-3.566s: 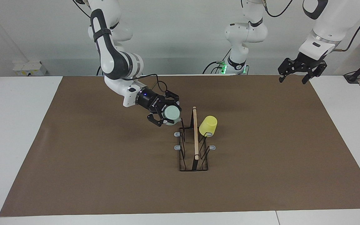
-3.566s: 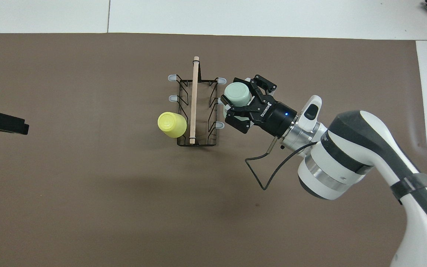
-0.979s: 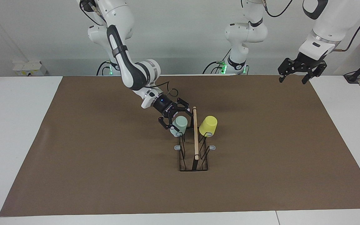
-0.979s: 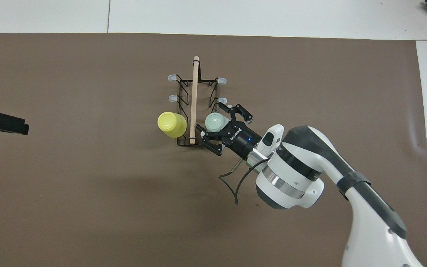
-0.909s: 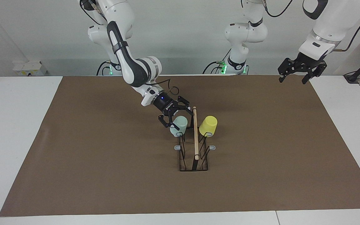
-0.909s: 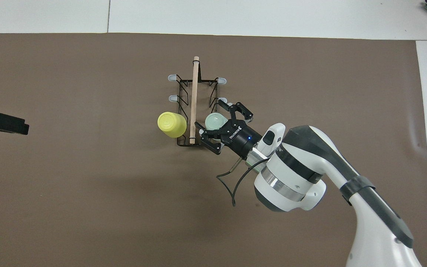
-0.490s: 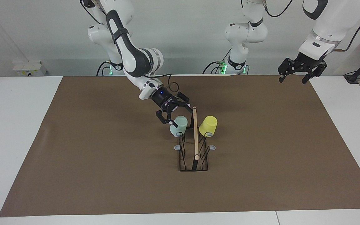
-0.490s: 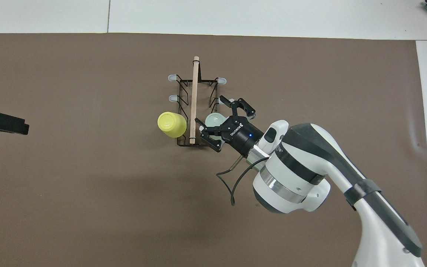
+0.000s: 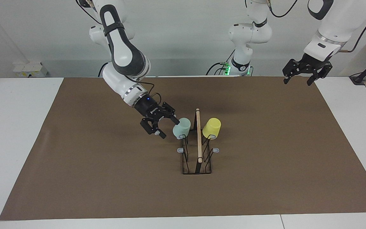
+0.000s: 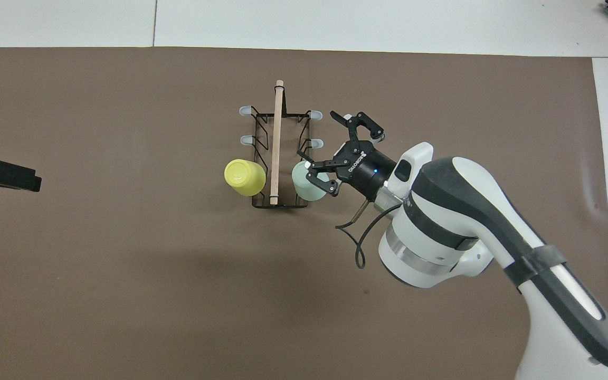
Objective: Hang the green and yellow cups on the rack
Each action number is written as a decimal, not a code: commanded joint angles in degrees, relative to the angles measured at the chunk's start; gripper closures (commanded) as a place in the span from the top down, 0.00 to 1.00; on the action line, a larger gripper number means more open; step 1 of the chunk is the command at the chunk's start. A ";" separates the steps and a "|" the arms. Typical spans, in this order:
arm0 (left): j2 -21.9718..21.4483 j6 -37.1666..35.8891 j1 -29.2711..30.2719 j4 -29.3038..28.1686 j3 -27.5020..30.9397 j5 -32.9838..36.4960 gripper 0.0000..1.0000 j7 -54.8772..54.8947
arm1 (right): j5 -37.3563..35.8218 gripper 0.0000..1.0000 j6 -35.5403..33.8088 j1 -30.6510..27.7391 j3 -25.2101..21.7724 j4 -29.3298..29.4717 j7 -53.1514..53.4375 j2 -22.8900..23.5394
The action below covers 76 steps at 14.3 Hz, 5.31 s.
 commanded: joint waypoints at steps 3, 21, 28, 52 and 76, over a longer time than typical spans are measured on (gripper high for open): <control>-0.75 -0.34 -1.09 -0.80 0.65 0.99 1.00 -0.89 | -21.90 1.00 -15.74 -3.37 -7.44 2.04 12.05 0.49; -0.75 -0.34 -1.09 -0.80 0.65 0.99 1.00 -0.89 | -82.66 1.00 -47.68 -2.93 -19.16 11.89 72.69 -4.87; -0.75 -0.34 -1.09 -0.80 0.65 0.99 1.00 -0.89 | -93.04 1.00 -56.99 -1.53 -18.19 15.84 108.45 -6.54; -0.75 -0.34 -1.09 -0.72 0.65 0.99 1.00 -0.89 | -106.94 1.00 -59.20 -2.22 -13.03 15.41 154.34 -10.67; -0.75 -0.34 -1.00 -0.80 0.65 0.99 1.00 -0.81 | -99.03 1.00 -58.49 -8.38 -5.01 15.58 153.40 -11.99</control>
